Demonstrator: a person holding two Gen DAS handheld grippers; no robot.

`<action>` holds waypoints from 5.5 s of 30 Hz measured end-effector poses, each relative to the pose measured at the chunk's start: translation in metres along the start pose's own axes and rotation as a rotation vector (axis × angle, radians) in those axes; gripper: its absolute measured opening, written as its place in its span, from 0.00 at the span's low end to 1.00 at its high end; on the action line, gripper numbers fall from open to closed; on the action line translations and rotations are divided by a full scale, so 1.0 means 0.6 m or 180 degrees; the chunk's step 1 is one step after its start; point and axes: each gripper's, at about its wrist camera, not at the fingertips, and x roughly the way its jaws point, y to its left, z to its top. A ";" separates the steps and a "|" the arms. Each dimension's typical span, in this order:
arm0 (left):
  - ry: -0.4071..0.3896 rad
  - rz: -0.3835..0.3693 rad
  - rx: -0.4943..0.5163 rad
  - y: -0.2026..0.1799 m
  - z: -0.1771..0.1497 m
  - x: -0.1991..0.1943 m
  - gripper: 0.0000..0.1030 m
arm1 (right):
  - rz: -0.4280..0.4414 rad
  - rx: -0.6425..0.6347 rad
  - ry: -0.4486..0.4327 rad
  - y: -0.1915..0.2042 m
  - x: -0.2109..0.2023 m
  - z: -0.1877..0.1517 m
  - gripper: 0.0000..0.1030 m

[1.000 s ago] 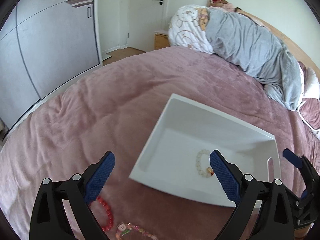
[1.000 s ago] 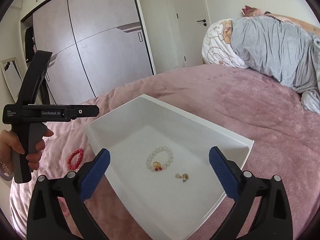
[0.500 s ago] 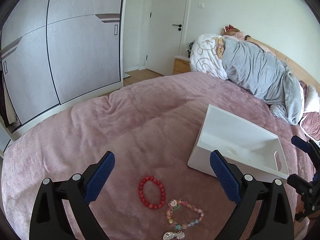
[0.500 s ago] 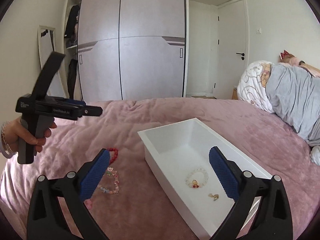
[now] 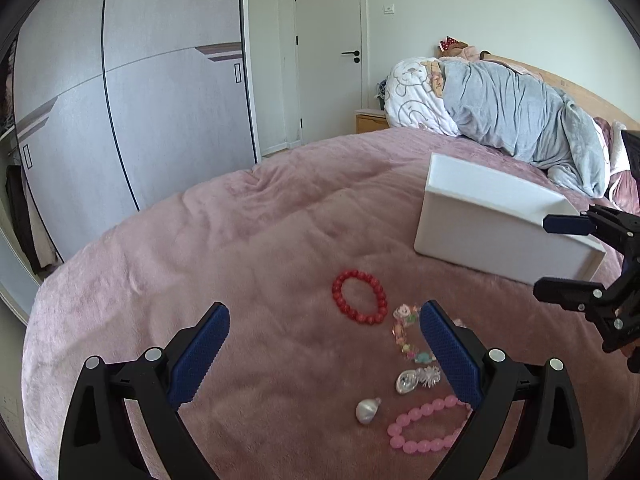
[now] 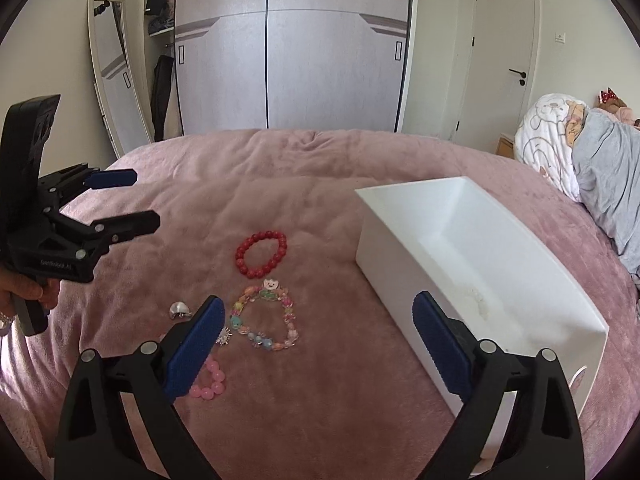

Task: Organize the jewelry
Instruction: 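Move both tools back over the remaining jewelry on the bed, then grasp the silver round pendant with the left tool while the right tool grasps the pastel charm bracelet, then carry both items into the white box and open both tools to release them, then move both tools back toward the silver pendants and pink bracelet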

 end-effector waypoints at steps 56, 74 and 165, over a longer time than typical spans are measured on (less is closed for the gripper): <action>0.0972 -0.0543 -0.0212 -0.014 -0.114 0.110 0.21 | 0.0805 0.0360 0.0615 -0.007 0.152 -0.060 0.11; 0.0566 -0.0540 -0.0452 -0.044 -0.009 0.079 0.21 | 0.0840 0.0593 -0.0301 -0.090 -0.016 0.030 0.11; -0.0429 -0.0405 0.0566 -0.304 0.359 0.029 0.74 | -0.0278 0.0753 -0.1235 -0.250 -0.198 0.027 0.75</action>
